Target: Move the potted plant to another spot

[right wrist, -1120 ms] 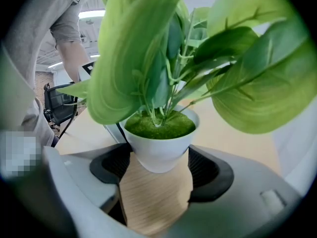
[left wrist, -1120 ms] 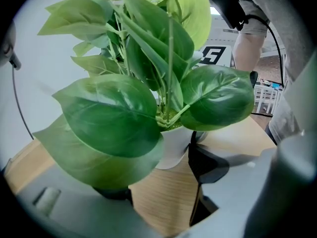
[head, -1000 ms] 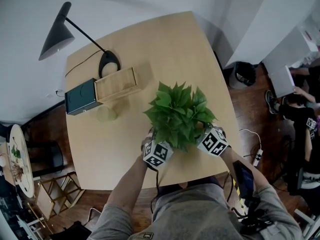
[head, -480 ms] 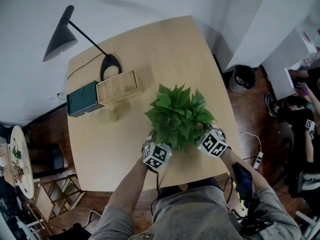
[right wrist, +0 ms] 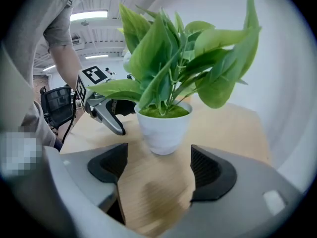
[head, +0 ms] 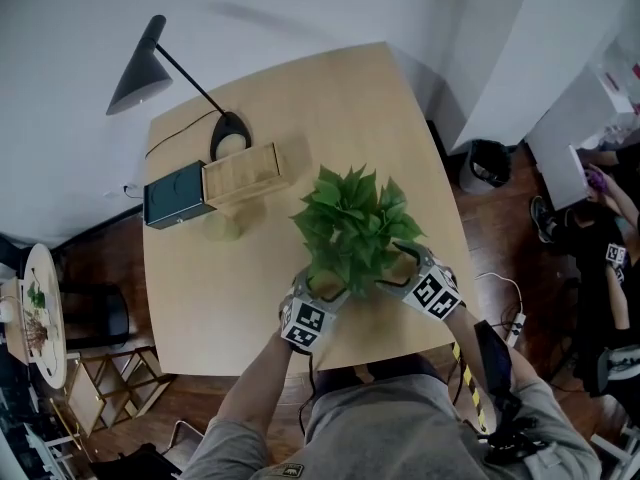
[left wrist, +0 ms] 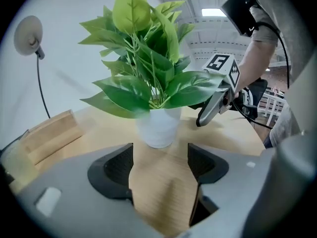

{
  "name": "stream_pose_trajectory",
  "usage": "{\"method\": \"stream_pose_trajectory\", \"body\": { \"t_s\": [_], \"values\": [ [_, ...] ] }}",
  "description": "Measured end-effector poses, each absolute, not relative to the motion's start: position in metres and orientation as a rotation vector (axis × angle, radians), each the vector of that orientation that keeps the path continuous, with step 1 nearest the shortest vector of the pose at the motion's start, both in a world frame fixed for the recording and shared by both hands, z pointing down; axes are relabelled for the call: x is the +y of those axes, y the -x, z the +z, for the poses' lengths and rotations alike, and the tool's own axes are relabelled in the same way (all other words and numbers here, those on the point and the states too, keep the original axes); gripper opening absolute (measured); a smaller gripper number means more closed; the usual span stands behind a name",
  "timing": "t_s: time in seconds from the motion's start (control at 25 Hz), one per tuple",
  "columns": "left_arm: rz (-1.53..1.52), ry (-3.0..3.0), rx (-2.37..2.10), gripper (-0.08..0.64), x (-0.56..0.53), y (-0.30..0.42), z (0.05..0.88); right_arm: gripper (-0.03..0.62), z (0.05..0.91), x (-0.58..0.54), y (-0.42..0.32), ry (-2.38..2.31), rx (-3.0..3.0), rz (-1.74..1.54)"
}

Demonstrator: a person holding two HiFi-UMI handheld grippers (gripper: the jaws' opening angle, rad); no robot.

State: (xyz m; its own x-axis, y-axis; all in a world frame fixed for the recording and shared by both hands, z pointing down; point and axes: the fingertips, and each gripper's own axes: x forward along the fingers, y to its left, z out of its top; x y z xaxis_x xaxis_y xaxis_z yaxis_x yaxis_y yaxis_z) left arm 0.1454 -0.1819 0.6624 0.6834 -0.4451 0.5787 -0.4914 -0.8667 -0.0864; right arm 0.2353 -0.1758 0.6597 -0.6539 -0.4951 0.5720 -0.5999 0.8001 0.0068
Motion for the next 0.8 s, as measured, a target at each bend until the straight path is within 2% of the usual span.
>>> {"method": "stream_pose_trajectory", "body": {
  "t_s": [0.36,0.56,0.68,0.8],
  "values": [
    [0.717,-2.731,-0.990,0.299,-0.142,-0.140,0.637,0.407,0.637,-0.144,-0.240,-0.824,-2.488,0.225],
    [0.551,-2.725,-1.021,0.253,-0.115,-0.142,0.610,0.402,0.612,-0.120,-0.233,-0.879,-2.545,0.258],
    [0.434,-2.714,-1.020,0.201,-0.097,-0.145,0.588,0.346,0.593,-0.101,-0.226,-0.916,-2.585,0.285],
    [0.349,-2.684,-1.018,0.104,-0.076,-0.141,0.570,0.260,0.573,-0.079,-0.214,-0.960,-2.627,0.309]
  ]
}}
